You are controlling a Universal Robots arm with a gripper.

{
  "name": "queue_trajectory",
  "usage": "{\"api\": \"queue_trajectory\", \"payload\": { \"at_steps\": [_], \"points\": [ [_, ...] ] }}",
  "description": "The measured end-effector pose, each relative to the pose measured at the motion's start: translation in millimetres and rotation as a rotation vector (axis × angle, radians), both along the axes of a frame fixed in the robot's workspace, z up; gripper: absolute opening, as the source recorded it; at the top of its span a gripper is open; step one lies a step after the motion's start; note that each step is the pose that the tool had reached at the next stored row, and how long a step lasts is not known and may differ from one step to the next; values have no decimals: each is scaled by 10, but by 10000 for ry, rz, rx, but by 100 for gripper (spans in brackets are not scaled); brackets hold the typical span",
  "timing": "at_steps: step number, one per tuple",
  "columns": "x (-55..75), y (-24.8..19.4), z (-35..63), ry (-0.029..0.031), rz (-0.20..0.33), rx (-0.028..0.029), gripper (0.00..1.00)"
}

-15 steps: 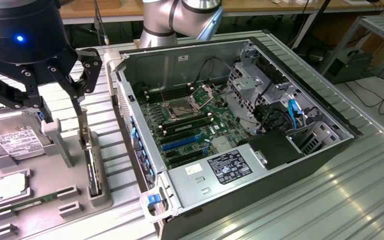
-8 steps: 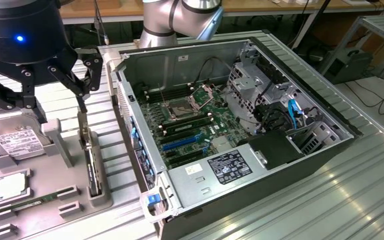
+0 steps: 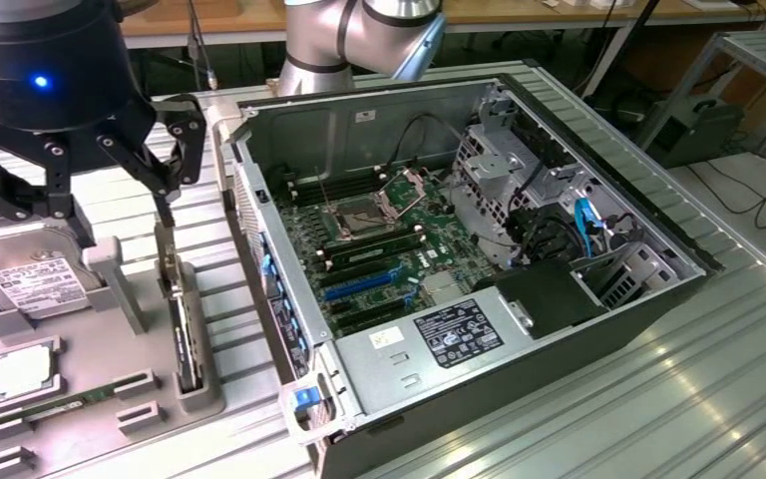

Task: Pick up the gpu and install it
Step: 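Pick up the gpu and move the gpu toward the slot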

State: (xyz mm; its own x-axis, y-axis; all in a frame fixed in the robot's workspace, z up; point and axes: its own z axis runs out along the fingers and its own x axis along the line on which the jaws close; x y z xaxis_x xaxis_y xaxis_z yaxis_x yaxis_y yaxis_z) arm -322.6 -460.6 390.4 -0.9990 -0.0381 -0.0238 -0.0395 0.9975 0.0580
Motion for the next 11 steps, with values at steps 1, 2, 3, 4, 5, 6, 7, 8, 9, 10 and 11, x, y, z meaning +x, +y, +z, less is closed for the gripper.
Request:
{"api": "queue_trajectory", "payload": {
  "at_steps": [1,2,3,4,5,6,7,8,9,10,11],
  "points": [
    [1,0,-5,0,-44,0,60],
    [3,0,-10,0,-75,0,60],
    [4,0,-16,0,-88,0,60],
    [4,0,-29,-2,-106,1,60],
    [5,0,-39,-1,-116,1,60],
    [5,0,-50,-1,-123,0,60],
    [5,0,-60,-1,-129,1,60],
    [5,0,-70,-1,-136,0,60],
    [5,0,-78,0,-140,0,60],
    [5,0,-87,0,-143,0,60],
    [5,0,-98,0,-145,0,60]
  ]
}}
